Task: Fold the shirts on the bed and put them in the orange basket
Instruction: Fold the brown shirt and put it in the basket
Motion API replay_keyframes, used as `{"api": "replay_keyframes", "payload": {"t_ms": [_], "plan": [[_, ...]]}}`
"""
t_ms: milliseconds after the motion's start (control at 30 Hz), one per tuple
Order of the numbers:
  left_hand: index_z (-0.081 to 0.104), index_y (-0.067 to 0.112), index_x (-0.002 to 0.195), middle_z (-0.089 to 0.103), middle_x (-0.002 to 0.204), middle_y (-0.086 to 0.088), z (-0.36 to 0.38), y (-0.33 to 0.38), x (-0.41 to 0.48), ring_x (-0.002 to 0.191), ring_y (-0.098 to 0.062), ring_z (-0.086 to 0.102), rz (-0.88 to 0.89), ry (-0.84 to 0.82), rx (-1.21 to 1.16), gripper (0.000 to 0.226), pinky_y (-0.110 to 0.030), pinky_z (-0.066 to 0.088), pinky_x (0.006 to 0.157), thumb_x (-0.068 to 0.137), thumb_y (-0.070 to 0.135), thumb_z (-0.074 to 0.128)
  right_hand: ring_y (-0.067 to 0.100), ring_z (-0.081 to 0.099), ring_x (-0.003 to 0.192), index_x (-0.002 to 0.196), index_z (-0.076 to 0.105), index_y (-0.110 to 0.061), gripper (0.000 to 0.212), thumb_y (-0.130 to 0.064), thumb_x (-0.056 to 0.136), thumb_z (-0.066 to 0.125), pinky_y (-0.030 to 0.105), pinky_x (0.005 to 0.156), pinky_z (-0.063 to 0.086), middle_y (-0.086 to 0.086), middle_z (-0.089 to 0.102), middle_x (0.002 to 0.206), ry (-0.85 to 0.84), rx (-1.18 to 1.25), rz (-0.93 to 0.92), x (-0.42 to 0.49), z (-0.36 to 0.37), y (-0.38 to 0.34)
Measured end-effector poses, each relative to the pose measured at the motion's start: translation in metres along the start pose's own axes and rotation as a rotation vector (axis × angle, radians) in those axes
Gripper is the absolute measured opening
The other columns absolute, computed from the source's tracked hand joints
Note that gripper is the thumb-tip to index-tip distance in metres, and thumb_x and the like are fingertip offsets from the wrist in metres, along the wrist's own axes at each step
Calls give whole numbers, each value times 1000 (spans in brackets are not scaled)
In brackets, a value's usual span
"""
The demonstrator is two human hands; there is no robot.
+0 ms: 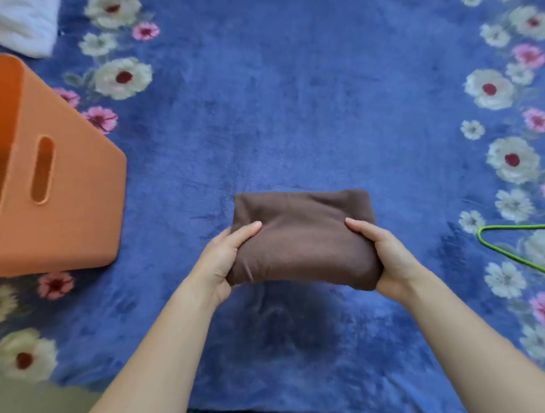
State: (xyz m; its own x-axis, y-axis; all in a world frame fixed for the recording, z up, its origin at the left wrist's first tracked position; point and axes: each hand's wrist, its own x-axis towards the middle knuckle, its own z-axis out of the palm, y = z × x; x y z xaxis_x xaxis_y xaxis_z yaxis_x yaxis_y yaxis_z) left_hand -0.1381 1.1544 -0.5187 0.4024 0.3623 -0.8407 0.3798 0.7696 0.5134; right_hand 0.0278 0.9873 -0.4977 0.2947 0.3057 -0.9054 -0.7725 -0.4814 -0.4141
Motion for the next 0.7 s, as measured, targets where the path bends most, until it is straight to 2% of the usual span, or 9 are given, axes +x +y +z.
{"api": "replay_keyframes", "payload": {"t_ms": [67, 100, 233, 300, 400, 467, 567, 633, 700], "plan": [[66, 17, 109, 72, 102, -3, -10, 10, -32, 83, -15, 68, 118, -9, -47, 26, -28, 53, 67, 85, 27, 67, 21, 67, 69, 112, 66, -18, 47, -43, 72, 71, 28, 55, 48, 4, 73, 92, -47, 7, -11, -26, 11, 1], [65, 16, 108, 72, 101, -3, -16, 17, -50, 82, -14, 68, 184, 10, -40, 24, -26, 53, 67, 87, 27, 65, 22, 68, 72, 114, 65, -18, 48, -42, 73, 71, 29, 56, 50, 6, 73, 96, -64, -4, -30, -37, 20, -1], [63, 12, 102, 71, 95, -6, -52, 53, -109, 77, -12, 65, 427, 121, 34, 17, -20, 51, 63, 89, 24, 61, 17, 69, 68, 114, 63, -21, 33, -34, 83, 65, 27, 49, 50, 5, 74, 95, -134, -55, -168, -79, 73, -23], [63, 14, 104, 71, 100, -7, -83, 83, -138, 80, -13, 66, 539, 137, 22, 18, -21, 52, 66, 88, 22, 61, 17, 70, 68, 112, 64, -22, 31, -33, 83, 65, 26, 50, 51, 4, 74, 94, -194, -105, -219, -101, 121, -44], [64, 18, 96, 71, 95, -3, -135, 132, -165, 75, -9, 65, 648, 155, -7, 15, -20, 51, 60, 83, 25, 63, 16, 69, 65, 106, 65, -21, 22, -29, 86, 63, 27, 49, 52, 2, 74, 87, -251, -151, -268, -120, 195, -74], [64, 20, 96, 71, 98, -3, -179, 166, -175, 83, -13, 67, 662, 163, 18, 24, -26, 52, 67, 76, 34, 66, 16, 68, 61, 101, 66, -19, 20, -30, 85, 63, 27, 48, 50, 2, 72, 79, -281, -201, -286, -126, 250, -92], [63, 14, 108, 70, 104, -7, -257, 207, -173, 92, -18, 65, 612, 161, 4, 39, -32, 50, 80, 72, 22, 77, 15, 63, 52, 92, 61, -19, 12, -27, 83, 60, 25, 50, 45, -1, 67, 66, -305, -304, -295, -120, 335, -111], [63, 12, 105, 70, 96, -10, -303, 221, -161, 84, -21, 65, 503, 185, -18, 47, -33, 48, 74, 61, 18, 75, 16, 64, 56, 85, 62, -21, 10, -25, 76, 63, 27, 54, 48, 0, 68, 68, -348, -396, -326, -108, 385, -117], [62, 14, 95, 65, 80, -9, -343, 222, -140, 66, -20, 58, 374, 304, -60, 29, -27, 43, 59, 66, 11, 65, 20, 69, 74, 89, 65, -24, 18, -24, 70, 65, 33, 67, 54, 4, 72, 84, -385, -550, -358, -88, 437, -114]]}}
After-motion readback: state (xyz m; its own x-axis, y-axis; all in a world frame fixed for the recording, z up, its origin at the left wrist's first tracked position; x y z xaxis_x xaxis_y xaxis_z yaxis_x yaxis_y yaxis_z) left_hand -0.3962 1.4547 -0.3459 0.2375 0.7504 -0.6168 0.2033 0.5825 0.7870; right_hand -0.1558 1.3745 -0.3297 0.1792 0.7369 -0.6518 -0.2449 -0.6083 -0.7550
